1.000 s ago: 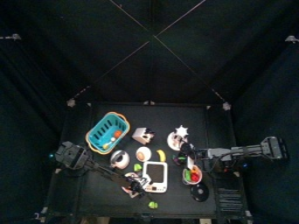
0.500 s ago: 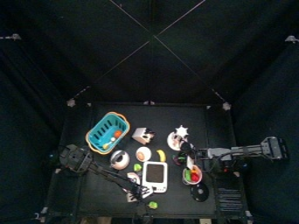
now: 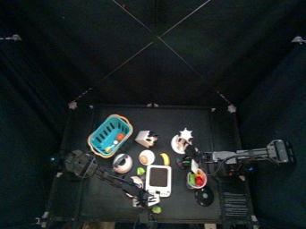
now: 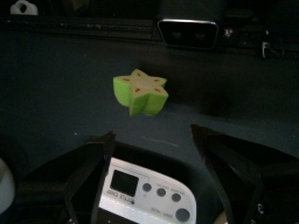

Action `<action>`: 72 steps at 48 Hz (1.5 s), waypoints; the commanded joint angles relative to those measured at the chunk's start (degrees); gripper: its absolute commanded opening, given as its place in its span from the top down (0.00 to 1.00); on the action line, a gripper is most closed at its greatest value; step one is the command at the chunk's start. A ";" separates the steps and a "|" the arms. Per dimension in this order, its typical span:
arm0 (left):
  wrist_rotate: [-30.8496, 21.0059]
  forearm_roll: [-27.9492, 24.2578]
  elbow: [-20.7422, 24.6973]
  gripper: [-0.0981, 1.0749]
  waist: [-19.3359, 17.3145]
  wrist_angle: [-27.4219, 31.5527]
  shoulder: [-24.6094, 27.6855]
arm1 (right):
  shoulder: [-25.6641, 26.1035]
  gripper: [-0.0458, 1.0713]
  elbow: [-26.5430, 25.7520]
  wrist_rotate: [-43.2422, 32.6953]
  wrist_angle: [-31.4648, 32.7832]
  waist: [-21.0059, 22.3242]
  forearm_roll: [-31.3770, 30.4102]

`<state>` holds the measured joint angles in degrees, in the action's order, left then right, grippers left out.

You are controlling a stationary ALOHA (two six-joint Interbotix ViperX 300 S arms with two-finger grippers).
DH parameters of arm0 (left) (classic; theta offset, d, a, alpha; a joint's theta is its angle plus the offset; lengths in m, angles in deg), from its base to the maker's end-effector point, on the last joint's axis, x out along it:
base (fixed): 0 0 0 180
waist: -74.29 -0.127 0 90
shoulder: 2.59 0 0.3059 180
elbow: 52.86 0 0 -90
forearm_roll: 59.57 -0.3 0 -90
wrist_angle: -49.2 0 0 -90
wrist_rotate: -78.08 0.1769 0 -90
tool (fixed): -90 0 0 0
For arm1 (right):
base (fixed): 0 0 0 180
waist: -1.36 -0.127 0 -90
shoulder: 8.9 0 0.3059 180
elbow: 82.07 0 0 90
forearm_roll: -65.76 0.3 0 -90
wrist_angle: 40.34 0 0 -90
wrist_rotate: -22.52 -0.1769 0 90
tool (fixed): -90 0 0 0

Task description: Grab starfruit half below stove

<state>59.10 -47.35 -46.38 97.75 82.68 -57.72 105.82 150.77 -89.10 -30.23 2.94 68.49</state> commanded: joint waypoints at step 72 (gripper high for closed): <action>6.42 10.20 6.42 0.22 -0.62 -2.02 5.10 | 0.00 0.29 0.09 0.09 -0.62 0.09 0.09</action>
<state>65.60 -37.15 -41.55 97.49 80.75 -51.74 105.64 151.39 -89.18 -30.32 2.86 68.49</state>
